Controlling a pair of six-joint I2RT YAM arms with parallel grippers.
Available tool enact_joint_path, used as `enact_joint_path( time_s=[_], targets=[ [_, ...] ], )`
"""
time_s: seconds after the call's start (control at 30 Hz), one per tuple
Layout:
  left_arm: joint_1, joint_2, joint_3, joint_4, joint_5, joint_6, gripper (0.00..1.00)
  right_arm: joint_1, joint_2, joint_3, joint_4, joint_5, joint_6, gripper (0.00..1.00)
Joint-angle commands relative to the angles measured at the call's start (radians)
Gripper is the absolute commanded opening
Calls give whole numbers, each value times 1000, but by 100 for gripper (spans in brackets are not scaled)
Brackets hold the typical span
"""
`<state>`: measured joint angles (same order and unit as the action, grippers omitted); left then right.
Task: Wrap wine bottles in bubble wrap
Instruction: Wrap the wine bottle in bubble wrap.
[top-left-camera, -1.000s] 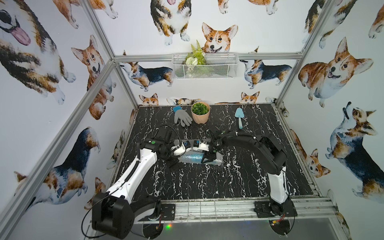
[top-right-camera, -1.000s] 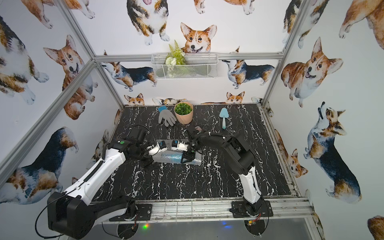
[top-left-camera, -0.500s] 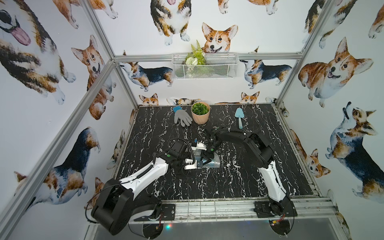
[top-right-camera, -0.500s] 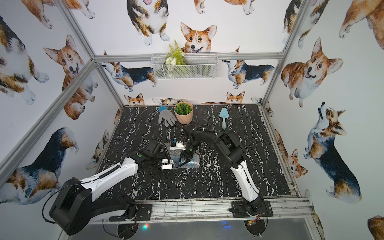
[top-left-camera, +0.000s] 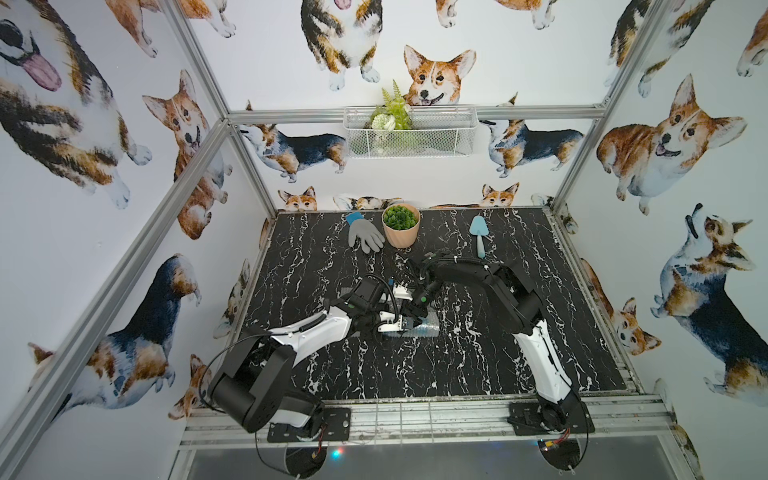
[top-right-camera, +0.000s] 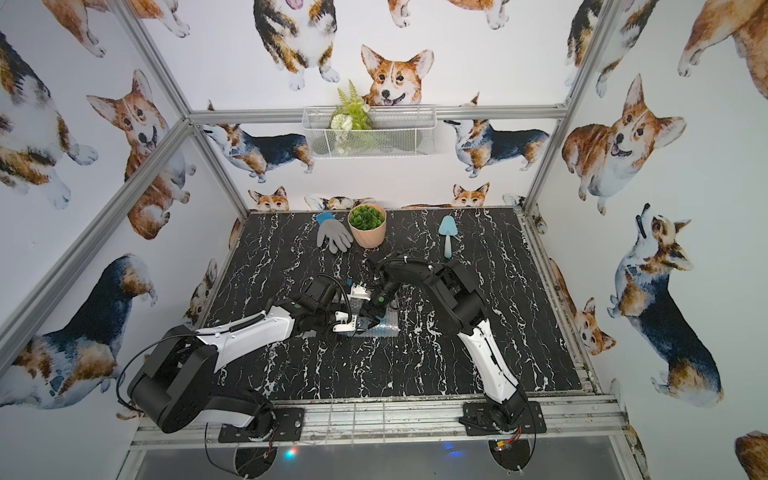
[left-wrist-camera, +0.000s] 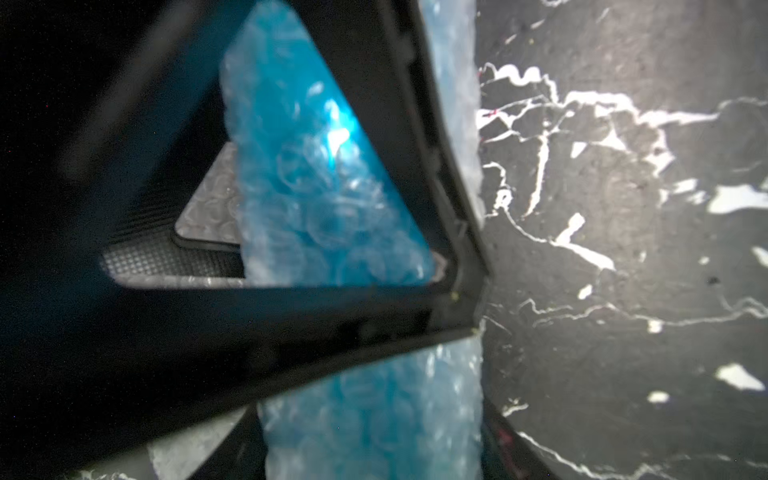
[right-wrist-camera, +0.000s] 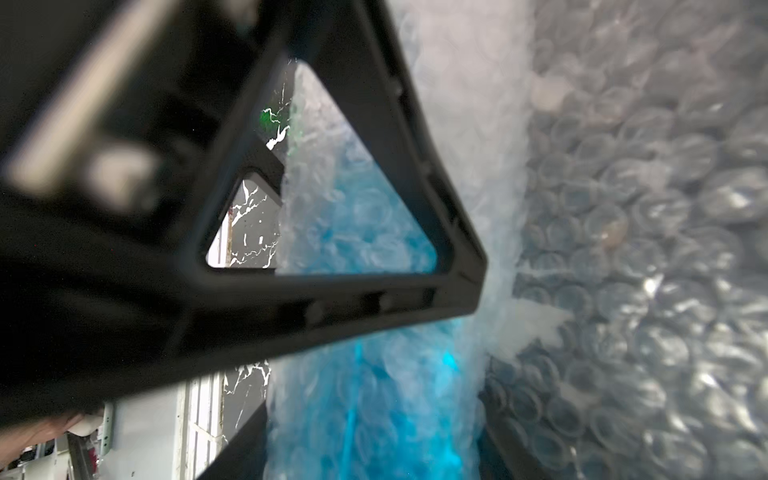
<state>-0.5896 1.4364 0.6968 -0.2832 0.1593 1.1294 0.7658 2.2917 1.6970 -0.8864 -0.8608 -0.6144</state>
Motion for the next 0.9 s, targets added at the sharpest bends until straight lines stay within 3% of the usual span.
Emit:
enact_joint_path(
  time_s=[0.0,0.23,0.57,0.73,0.87],
  targets=[
    [-1,18,12,-51,22,43,57,0,-36,-5,11,4,23,69],
    [35,81,110,-164,67,10,54,-46,-184,-103,130,76,79,78],
    [126,292,380,-486,276,-19,54,-235,-660,-595,493,286,159,78],
    [148,428,512,-636,340,-29,55,-161,-886,-811,711,362,107,79],
    [165,472,560,-676,361,-33,56,-31,-926,-915,880,467,45,80]
  ],
)
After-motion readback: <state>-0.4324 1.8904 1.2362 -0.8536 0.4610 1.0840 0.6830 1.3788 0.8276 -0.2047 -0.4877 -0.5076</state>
